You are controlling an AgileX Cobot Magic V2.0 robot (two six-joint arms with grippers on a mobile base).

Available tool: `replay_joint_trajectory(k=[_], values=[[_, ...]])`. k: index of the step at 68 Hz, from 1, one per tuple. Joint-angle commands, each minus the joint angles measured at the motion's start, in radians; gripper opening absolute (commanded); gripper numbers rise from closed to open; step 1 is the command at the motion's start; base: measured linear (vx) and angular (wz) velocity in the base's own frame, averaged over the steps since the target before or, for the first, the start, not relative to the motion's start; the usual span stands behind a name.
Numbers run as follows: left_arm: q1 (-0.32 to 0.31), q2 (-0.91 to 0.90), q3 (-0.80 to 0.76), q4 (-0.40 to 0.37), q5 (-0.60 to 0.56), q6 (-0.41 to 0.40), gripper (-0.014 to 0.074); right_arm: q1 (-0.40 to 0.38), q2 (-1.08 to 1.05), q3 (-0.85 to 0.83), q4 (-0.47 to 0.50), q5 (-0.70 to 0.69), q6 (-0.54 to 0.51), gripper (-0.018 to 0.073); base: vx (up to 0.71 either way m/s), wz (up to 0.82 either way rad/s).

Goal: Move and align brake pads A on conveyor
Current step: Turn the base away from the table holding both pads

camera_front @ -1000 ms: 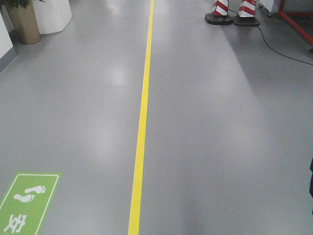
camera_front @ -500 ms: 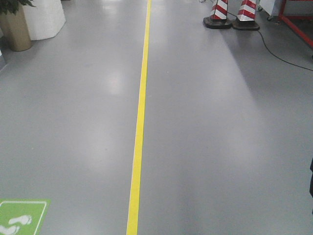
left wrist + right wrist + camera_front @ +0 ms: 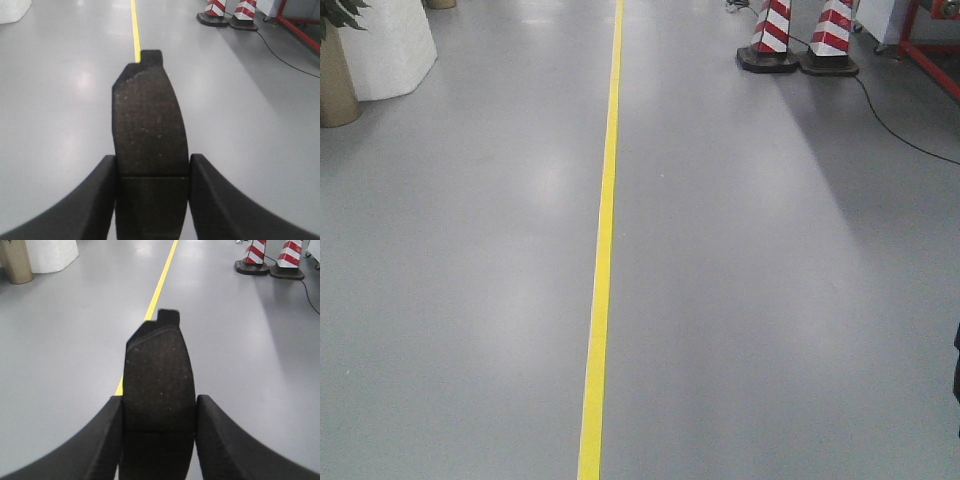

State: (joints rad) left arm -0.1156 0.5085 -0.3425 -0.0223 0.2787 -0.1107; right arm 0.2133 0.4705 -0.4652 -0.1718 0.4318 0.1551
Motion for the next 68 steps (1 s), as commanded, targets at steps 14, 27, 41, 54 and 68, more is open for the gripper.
replay_joint_trajectory(k=[14, 27, 41, 54, 68], values=[[-0.003, 0.002, -0.028, -0.007, -0.098, -0.01, -0.0006, -0.004, 0.003, -0.029, -0.015, -0.1, -0.005, -0.0007, 0.67, 0.02], [-0.003, 0.002, -0.028, -0.007, -0.099, -0.01, -0.0006, -0.004, 0.003, -0.029, -0.015, -0.1, -0.005, -0.0007, 0.67, -0.01], [-0.003, 0.002, -0.028, -0.007, -0.097, -0.01, -0.0006, -0.004, 0.003, -0.029, -0.014, -0.1, -0.005, -0.0007, 0.66, -0.05], [-0.003, 0.002, -0.028, -0.007, -0.095, -0.01, -0.0006, -0.004, 0.003, -0.029, -0.014, -0.1, -0.005, -0.0007, 0.67, -0.09], [-0.003, 0.002, -0.028, -0.007, -0.095, -0.01, -0.0006, -0.004, 0.003, -0.029, -0.014, -0.1, -0.005, -0.0007, 0.69, -0.1]])
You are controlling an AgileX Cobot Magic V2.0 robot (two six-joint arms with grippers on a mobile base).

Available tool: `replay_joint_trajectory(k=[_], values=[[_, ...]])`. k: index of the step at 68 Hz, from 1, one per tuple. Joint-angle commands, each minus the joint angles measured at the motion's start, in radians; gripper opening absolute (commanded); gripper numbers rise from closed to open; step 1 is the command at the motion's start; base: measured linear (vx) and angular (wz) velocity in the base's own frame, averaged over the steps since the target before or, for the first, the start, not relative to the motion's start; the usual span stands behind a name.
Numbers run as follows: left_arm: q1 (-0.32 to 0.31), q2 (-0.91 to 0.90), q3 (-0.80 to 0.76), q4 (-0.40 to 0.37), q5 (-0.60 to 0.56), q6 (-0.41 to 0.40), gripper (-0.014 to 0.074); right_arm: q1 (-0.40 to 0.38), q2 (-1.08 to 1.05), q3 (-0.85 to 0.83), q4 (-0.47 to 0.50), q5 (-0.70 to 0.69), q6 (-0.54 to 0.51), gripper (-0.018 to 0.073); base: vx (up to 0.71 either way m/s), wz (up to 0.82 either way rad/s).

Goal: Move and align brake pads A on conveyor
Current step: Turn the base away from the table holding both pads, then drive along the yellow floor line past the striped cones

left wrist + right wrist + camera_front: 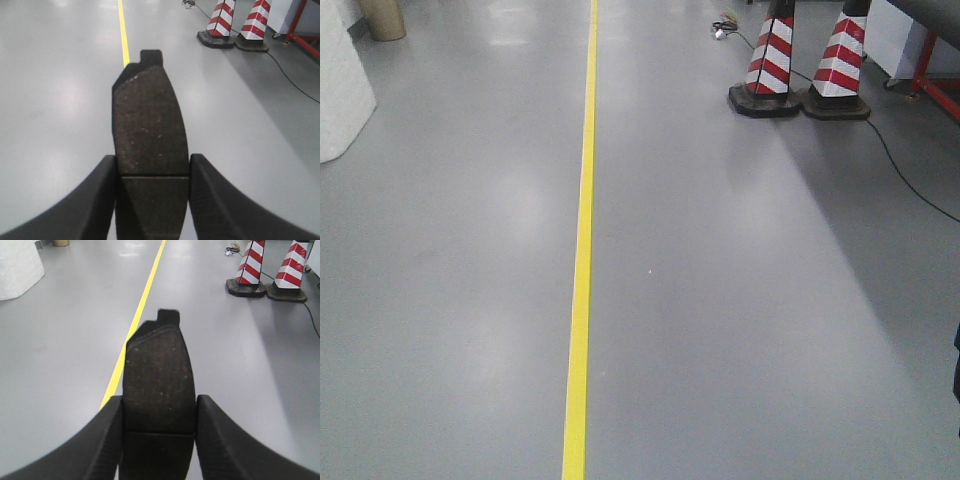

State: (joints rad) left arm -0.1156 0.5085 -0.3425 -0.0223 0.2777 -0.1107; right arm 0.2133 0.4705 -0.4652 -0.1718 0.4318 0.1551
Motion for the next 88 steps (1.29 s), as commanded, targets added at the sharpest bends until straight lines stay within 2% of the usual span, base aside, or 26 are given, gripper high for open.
replay_joint_trajectory(k=[1, 88], values=[[-0.003, 0.002, -0.028, -0.007, -0.094, -0.01, -0.0006, -0.004, 0.003, -0.029, -0.014, -0.1, -0.005, -0.0007, 0.69, -0.09], [-0.003, 0.002, -0.028, -0.007, -0.092, -0.01, -0.0006, -0.004, 0.003, -0.029, -0.012, -0.1, -0.005, -0.0007, 0.73, -0.01]])
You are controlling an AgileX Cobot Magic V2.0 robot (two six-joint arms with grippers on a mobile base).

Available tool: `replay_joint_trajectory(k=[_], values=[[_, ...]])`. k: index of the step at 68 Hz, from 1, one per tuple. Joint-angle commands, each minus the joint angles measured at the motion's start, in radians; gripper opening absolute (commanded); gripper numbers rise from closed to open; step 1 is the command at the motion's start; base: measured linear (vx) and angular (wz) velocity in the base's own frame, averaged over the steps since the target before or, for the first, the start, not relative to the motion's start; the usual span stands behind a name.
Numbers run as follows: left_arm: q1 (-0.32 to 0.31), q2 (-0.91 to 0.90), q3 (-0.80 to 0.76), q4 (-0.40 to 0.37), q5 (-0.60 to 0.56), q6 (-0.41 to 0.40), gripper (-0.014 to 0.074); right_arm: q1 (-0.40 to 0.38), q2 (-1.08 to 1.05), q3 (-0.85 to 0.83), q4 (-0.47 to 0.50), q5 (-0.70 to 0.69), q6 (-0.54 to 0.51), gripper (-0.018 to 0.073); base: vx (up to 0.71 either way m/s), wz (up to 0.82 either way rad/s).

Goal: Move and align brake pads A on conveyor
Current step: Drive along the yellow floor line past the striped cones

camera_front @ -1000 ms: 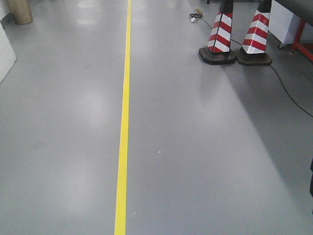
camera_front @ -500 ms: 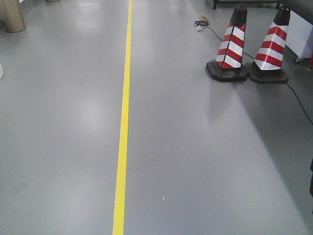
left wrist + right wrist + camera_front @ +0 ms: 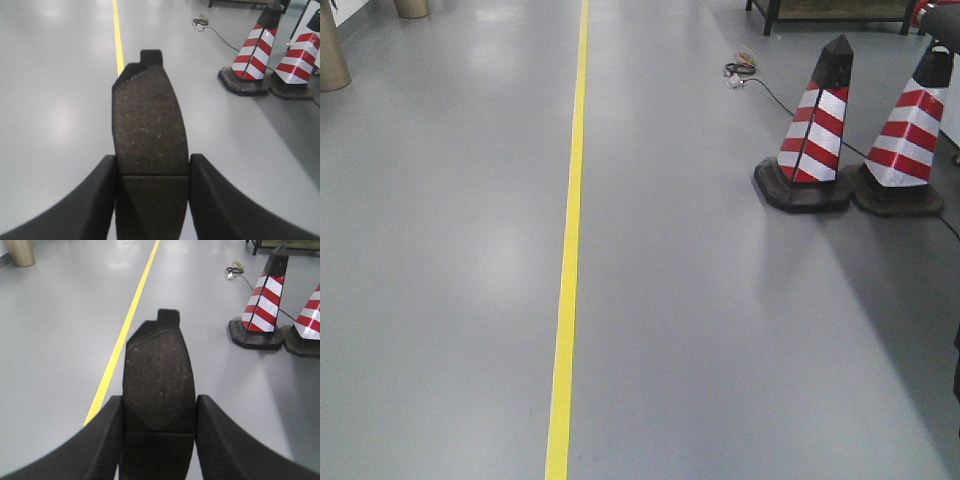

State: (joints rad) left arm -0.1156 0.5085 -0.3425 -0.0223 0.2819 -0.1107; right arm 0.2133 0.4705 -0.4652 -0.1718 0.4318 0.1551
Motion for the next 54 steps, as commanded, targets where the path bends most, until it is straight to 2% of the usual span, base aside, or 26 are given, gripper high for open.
replay_joint_trajectory(k=[1, 54], values=[[-0.003, 0.002, -0.028, -0.007, -0.096, -0.01, -0.0006, -0.004, 0.003, -0.029, -0.012, -0.1, -0.005, -0.0007, 0.74, -0.01], [-0.003, 0.002, -0.028, -0.007, -0.085, -0.01, -0.0006, -0.004, 0.003, -0.029, -0.012, -0.1, -0.005, -0.0007, 0.72, 0.04]])
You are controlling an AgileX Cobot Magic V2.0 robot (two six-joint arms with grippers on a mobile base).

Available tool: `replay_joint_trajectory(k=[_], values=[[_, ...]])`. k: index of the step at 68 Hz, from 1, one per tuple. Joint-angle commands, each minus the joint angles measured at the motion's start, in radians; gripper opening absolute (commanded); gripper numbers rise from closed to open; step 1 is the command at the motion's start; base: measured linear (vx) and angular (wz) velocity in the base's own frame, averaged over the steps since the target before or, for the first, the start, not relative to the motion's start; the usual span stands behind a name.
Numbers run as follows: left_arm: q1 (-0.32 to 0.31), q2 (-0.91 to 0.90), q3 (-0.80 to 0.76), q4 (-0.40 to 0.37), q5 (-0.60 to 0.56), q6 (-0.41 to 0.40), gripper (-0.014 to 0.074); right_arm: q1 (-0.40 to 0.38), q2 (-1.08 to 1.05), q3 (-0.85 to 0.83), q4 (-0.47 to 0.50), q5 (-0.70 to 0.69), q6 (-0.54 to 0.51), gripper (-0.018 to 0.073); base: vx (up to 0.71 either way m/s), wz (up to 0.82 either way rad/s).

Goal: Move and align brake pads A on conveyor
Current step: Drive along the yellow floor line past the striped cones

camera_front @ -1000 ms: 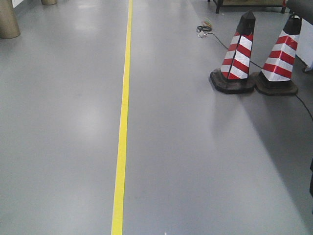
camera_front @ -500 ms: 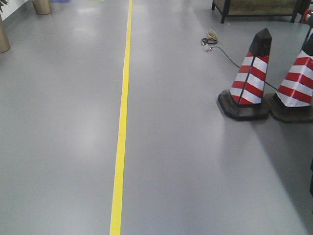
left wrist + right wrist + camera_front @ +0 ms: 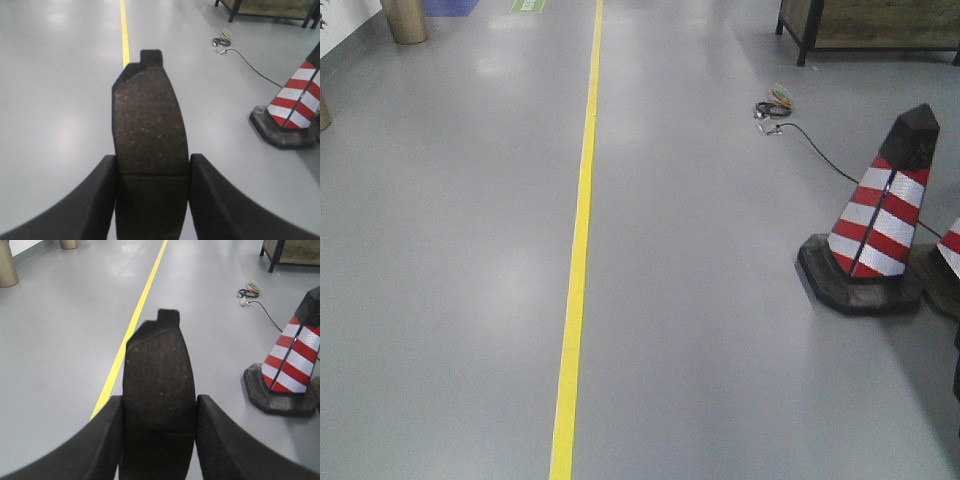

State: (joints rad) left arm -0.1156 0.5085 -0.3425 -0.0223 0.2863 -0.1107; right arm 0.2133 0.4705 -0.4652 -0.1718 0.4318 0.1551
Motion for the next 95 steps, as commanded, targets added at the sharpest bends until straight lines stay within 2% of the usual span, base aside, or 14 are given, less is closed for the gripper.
replay_joint_trajectory(k=[1, 57, 79, 95], values=[[-0.003, 0.002, -0.028, -0.007, -0.09, -0.01, -0.0006, -0.004, 0.003, -0.029, -0.012, -0.1, -0.005, -0.0007, 0.69, -0.02], [-0.003, 0.002, -0.028, -0.007, -0.089, -0.01, -0.0006, -0.004, 0.003, -0.029, -0.012, -0.1, -0.005, -0.0007, 0.63, -0.04], [-0.003, 0.002, -0.028, -0.007, -0.089, -0.01, -0.0006, -0.004, 0.003, -0.029, -0.012, -0.1, -0.005, -0.0007, 0.51, 0.0], [-0.003, 0.002, -0.028, -0.007, -0.089, -0.01, -0.0006, -0.004, 0.003, -0.029, -0.012, -0.1, -0.005, -0.0007, 0.37, -0.34]])
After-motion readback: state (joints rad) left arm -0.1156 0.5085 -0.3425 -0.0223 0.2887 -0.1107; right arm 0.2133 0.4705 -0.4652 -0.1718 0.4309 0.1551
